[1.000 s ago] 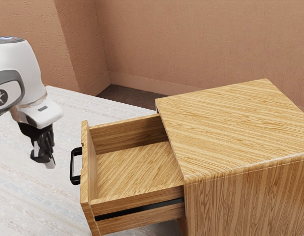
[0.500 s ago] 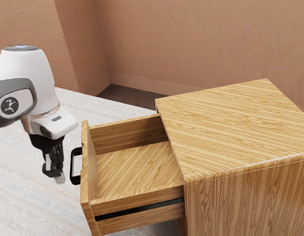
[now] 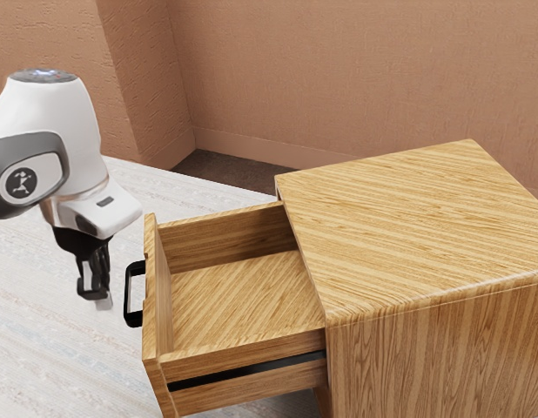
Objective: Push the drawer handle with one arm to close the drawer
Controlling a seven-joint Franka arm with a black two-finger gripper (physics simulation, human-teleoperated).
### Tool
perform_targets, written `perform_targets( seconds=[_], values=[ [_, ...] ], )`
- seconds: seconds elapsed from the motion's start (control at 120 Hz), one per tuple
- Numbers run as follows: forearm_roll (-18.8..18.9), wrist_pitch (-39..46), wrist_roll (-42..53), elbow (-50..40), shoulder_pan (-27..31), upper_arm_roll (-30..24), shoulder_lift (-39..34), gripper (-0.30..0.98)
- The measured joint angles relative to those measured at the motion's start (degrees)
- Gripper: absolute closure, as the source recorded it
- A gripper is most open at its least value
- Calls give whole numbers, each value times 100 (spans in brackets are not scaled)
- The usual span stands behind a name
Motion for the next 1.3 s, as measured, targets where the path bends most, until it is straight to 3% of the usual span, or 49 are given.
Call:
perform_targets(
  seconds=[1.3],
  values=[
    [-280, 606, -262, 633, 17, -529, 1118, 79]
  ],
)
